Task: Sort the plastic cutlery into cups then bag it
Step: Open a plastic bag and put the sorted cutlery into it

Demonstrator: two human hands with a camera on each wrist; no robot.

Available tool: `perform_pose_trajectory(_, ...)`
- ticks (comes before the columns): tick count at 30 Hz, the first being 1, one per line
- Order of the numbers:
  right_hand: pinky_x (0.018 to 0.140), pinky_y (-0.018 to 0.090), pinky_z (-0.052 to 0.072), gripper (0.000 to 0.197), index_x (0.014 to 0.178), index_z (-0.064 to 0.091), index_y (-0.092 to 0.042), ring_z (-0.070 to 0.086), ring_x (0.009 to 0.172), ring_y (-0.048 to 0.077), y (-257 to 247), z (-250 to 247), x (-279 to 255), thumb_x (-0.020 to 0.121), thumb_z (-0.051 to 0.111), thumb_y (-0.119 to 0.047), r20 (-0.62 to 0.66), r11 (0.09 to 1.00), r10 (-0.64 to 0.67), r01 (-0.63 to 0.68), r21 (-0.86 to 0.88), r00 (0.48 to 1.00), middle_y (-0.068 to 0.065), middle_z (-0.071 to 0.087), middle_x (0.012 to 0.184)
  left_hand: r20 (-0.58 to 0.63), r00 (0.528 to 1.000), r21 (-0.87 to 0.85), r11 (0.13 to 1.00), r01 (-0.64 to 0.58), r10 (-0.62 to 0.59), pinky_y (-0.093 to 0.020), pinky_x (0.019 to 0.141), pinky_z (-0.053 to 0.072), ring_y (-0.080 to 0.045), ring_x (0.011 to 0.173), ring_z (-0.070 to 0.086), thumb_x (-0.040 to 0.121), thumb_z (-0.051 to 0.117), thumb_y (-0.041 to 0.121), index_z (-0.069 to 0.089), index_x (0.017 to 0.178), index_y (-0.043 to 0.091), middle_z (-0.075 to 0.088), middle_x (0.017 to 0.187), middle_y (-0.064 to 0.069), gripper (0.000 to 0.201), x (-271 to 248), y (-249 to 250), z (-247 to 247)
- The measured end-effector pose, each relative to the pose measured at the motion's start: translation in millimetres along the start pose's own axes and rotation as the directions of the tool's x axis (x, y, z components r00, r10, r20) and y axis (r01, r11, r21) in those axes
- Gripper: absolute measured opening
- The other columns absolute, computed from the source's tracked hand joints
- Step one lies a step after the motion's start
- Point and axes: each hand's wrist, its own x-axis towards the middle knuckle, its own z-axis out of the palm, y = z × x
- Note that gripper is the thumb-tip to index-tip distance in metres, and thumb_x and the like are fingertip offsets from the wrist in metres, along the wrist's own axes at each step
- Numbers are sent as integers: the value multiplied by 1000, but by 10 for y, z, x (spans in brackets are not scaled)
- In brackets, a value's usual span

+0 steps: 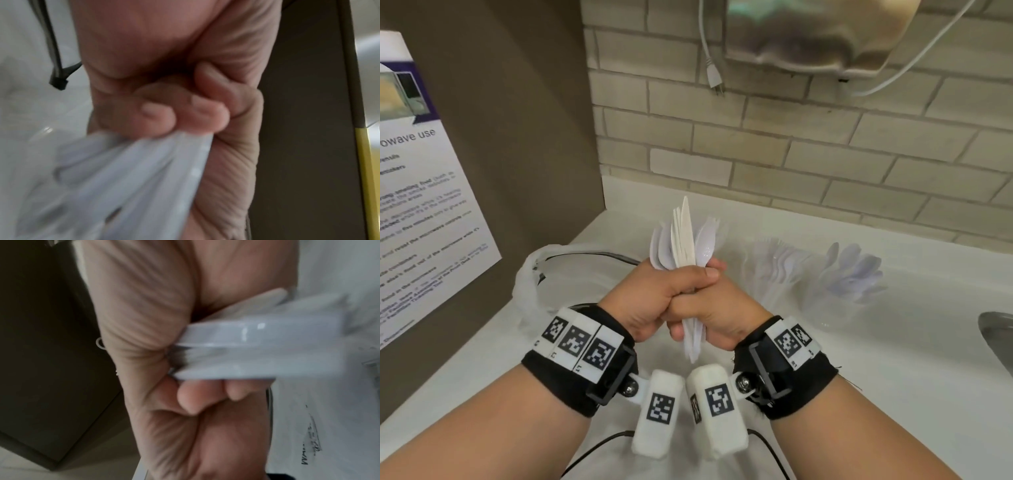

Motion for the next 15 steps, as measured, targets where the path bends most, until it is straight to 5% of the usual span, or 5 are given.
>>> perform_pose_trajectory(2, 47, 24, 52, 44, 115, 53, 2, 63, 53, 16, 14, -30, -18, 75, 51, 21, 50, 998, 56, -55, -14, 997, 11, 62, 67, -39, 999, -47, 999, -7, 5, -45, 87, 53, -24, 100, 70, 83, 66, 16, 73, 99, 6, 74, 104, -11, 19, 16, -15, 12)
perform_pose_trajectory(6, 49, 28, 49, 18, 78, 61, -8, 55, 48, 18, 85, -53, -46, 66, 60, 5, 35, 971, 163, -154, -182, 986, 8, 55, 62, -155, 986, -160, 983, -86, 61, -34, 79, 56, -23, 87, 72, 86, 63, 10, 68, 87, 5, 75, 77, -12, 7, 67, -62, 48)
perform_pose_trajectory(10, 59, 28, 52, 31, 96, 63, -12, 61, 67, 15, 36, -151, -33, 67, 77, -11, -29, 939, 164, -166, -301, 986, 1, 63, 79, -232, 970, -276, 952, -135, 70, -36, 76, 57, -23, 83, 72, 89, 61, 12, 59, 65, 10, 60, 55, -4, 24, 100, -83, 41)
perform_pose_trajectory(12, 71, 26, 52, 50, 104, 61, -19, 62, 85, 10, -37, -245, -20, 62, 87, -30, -196, 899, 67, -144, -413, 978, -3, 62, 95, -319, 945, -328, 928, -177, 67, -34, 66, 56, -20, 68, 69, 90, 59, 13, 57, 61, 11, 59, 57, -3, 29, 136, -72, -41)
perform_pose_trajectory(15, 66, 26, 48, 36, 96, 62, -21, 55, 72, 9, -170, -307, 3, 69, 82, -35, -440, 934, -194, 27, -357, 877, -3, 56, 86, -374, 923, -273, 940, -203, 90, -28, 54, 51, -16, 52, 53, 91, 59, 11, 59, 71, 10, 52, 61, -3, 20, 142, -83, -102)
